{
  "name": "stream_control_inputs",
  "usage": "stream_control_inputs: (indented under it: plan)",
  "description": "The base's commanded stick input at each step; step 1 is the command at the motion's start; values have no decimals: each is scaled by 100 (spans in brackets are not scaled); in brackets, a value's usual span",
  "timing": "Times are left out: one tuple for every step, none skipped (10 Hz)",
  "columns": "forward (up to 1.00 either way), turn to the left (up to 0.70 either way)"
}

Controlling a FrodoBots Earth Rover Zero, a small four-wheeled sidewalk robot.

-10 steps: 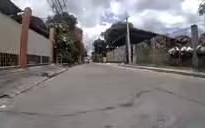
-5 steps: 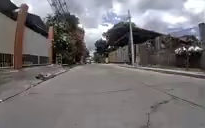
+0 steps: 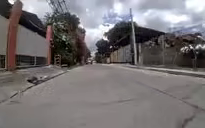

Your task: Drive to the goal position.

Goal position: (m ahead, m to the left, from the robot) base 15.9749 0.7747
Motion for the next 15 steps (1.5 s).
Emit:
stream_control_inputs:
  plan:
    - [100,4]
    - [100,-26]
    - [100,-36]
    - [100,-6]
    - [100,4]
    - [100,4]
    - [100,4]
    - [100,4]
    - [100,4]
    - [100,4]
    - [100,4]
    - [100,4]
    - [100,4]
    - [100,4]
    - [100,4]
